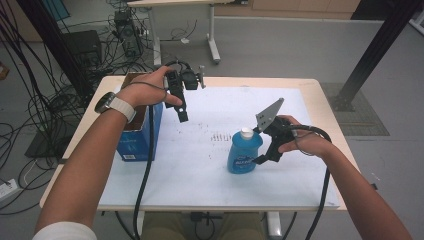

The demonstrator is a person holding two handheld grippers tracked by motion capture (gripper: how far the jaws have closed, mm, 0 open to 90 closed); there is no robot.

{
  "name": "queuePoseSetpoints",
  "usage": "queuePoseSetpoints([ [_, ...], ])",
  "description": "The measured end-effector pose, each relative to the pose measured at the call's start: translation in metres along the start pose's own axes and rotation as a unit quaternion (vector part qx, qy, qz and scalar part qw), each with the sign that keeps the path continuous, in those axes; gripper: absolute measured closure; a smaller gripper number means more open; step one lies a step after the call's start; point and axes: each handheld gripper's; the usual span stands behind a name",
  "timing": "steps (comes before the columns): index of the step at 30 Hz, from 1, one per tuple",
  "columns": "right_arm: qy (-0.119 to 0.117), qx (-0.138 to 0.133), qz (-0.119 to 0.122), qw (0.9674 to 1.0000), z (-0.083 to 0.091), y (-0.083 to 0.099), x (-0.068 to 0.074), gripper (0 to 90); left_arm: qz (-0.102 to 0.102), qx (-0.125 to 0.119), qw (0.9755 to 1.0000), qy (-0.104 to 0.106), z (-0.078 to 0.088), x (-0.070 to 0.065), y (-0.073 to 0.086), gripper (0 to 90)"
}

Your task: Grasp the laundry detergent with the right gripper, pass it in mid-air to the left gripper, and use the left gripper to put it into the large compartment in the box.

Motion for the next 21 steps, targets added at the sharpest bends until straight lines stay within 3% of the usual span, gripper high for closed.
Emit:
queuePoseSetpoints([
  [21,0.0,-0.021,-0.013,0.9997,-0.01,0.011,0.001,7.3,0.0,0.0,1.0,0.001,-0.002,0.0,-0.001,8.7],
])
Point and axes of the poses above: each handheld gripper's, and its own axes: z roughly backward along the jaws, y roughly out of its underside, x roughly to its left, and after that the axes turned 6 degrees about y, right-handed
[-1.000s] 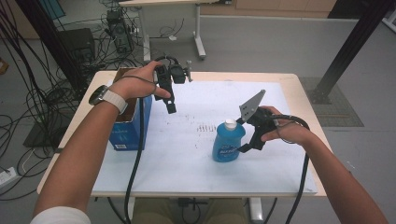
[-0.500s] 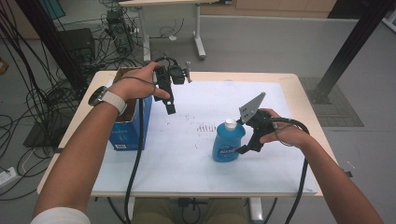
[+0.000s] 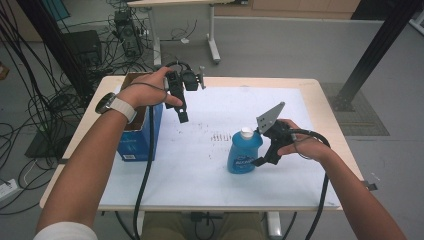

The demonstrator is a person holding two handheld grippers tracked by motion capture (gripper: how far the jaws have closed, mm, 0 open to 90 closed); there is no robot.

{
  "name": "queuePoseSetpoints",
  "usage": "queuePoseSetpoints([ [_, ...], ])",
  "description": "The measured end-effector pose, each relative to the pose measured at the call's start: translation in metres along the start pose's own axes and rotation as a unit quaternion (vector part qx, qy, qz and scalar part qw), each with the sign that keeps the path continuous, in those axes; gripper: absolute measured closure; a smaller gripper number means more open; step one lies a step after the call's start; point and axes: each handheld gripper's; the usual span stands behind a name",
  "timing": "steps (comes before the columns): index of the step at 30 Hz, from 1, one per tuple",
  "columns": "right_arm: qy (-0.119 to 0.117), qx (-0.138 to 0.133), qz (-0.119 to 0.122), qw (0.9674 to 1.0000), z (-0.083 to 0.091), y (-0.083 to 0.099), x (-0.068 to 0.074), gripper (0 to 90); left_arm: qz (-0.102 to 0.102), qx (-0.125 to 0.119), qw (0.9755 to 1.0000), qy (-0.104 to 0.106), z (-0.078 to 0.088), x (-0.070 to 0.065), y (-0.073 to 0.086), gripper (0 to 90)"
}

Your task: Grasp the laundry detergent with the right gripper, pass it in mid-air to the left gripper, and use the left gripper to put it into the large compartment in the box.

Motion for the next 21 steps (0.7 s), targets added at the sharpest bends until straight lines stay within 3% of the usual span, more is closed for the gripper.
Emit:
queuePoseSetpoints([
  [21,-0.002,-0.018,-0.004,0.9998,-0.0058,0.0058,0.0009,8.6,0.0,0.001,1.0,0.001,-0.0008,-0.0003,-0.0001,8.7],
])
Point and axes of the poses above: each handheld gripper's, and its own axes: z roughly backward along the jaws, y roughly out of its underside, x roughly to its left, and after that the axes turned 6 degrees about y, right-handed
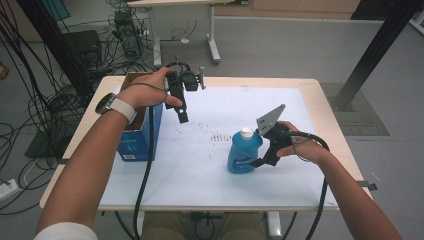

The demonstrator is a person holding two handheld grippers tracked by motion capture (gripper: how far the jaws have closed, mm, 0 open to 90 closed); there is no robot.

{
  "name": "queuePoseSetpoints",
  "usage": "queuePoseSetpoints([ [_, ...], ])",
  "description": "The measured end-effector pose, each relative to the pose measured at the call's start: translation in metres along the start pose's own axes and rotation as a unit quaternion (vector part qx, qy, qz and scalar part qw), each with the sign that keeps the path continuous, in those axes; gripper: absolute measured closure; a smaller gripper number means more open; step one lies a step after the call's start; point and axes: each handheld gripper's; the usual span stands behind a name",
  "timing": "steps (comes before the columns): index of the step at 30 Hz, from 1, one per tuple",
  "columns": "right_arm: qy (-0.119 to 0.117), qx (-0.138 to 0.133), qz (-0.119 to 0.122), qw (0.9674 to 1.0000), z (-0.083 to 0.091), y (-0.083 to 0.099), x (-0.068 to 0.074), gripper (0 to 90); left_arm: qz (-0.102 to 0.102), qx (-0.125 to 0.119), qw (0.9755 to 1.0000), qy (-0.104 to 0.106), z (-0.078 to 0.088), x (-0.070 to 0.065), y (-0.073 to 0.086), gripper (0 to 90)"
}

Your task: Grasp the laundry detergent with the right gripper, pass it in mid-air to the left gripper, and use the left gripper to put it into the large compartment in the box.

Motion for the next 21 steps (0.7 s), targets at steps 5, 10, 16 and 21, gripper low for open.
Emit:
queuePoseSetpoints([
  [5,0.002,-0.004,0.002,1.0,-0.0015,0.001,0.0,8.8,0.002,-0.002,1.0,0.0,-0.0006,-0.0006,-0.0003,8.7],
  [10,0.002,-0.006,0.002,1.0,-0.0022,0.0012,-0.0001,9.0,0.001,-0.001,1.0,-0.001,-0.0002,-0.0007,0.0001,8.7],
  [16,0.001,-0.012,0.001,0.9999,-0.0046,0.0027,-0.0004,10.3,0.002,-0.001,1.0,-0.001,-0.0006,-0.0004,0.0012,8.7],
  [21,0.0,-0.017,-0.004,0.9998,-0.0066,0.0059,-0.0002,11.8,0.002,0.0,1.0,0.0,-0.0013,-0.0002,0.0011,8.7],
])
Point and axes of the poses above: each handheld gripper's, and its own axes: z roughly backward along the jaws, y roughly out of its underside, x roughly to its left, and after that the axes turned 6 degrees about y, right-handed
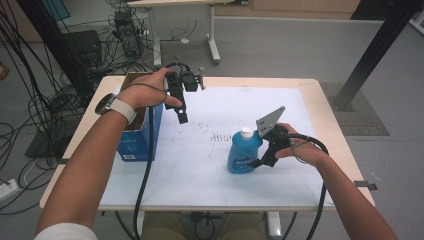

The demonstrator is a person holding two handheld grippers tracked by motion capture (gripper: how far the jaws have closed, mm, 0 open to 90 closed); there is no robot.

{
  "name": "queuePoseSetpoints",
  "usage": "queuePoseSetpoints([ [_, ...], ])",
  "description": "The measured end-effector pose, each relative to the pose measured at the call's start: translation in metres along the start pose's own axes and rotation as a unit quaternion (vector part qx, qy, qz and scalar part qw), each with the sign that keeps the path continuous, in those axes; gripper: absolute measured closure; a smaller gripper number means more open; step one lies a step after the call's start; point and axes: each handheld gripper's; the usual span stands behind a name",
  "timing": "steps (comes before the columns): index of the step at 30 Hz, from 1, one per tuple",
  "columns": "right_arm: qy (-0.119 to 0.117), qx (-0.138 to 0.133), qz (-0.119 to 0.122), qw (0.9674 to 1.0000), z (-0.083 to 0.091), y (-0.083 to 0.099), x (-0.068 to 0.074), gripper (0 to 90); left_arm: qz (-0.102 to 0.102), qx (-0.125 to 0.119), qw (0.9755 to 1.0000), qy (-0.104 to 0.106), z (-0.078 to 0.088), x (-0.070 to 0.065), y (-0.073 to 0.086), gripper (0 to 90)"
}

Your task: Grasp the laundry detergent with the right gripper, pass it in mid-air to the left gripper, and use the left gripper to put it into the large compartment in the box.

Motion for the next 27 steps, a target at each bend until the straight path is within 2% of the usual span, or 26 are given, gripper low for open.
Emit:
queuePoseSetpoints([
  [19,-0.006,-0.013,0.001,0.9999,-0.0024,0.0024,-0.0019,15.9,0.001,0.0,1.0,-0.001,-0.0009,0.0001,0.0,8.8],
  [27,-0.01,-0.029,-0.001,0.9995,-0.0041,0.0072,-0.0024,19.3,0.002,-0.001,1.0,0.0,-0.0015,0.0002,0.0002,8.8],
])
Point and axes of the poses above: each handheld gripper's, and its own axes: z roughly backward along the jaws, y roughly out of its underside, x roughly to its left, and after that the axes turned 6 degrees about y, right-handed
